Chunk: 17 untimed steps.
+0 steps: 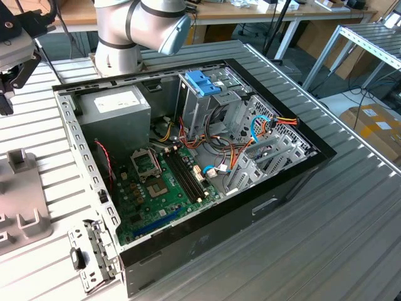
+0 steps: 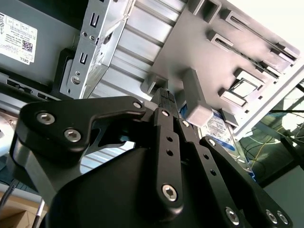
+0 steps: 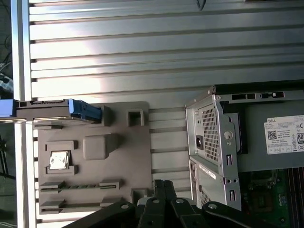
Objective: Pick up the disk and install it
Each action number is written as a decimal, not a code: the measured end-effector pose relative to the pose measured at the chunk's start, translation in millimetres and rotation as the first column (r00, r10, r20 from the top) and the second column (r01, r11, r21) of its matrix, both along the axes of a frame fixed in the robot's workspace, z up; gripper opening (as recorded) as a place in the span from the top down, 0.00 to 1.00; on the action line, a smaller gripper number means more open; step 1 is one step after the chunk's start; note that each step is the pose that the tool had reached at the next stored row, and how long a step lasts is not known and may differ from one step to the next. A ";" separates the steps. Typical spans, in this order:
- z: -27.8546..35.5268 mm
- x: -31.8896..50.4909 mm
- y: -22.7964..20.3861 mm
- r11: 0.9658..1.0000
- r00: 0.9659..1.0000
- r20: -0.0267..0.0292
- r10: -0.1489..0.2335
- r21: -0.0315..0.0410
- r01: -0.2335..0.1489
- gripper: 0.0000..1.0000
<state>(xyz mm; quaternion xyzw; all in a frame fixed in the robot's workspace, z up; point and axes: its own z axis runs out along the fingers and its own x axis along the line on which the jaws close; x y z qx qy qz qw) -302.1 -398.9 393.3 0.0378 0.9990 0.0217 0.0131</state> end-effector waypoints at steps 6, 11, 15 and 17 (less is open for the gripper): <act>0.0 -5.3 0.0 1.000 1.000 0.000 0.000 0.000 0.000 0.89; 0.0 -9.4 0.0 1.000 1.000 0.000 0.000 0.000 0.000 0.89; 0.0 -12.7 0.0 1.000 1.000 0.000 0.000 0.000 0.000 0.89; 0.0 -14.9 0.0 1.000 1.000 0.000 0.000 0.000 0.000 0.89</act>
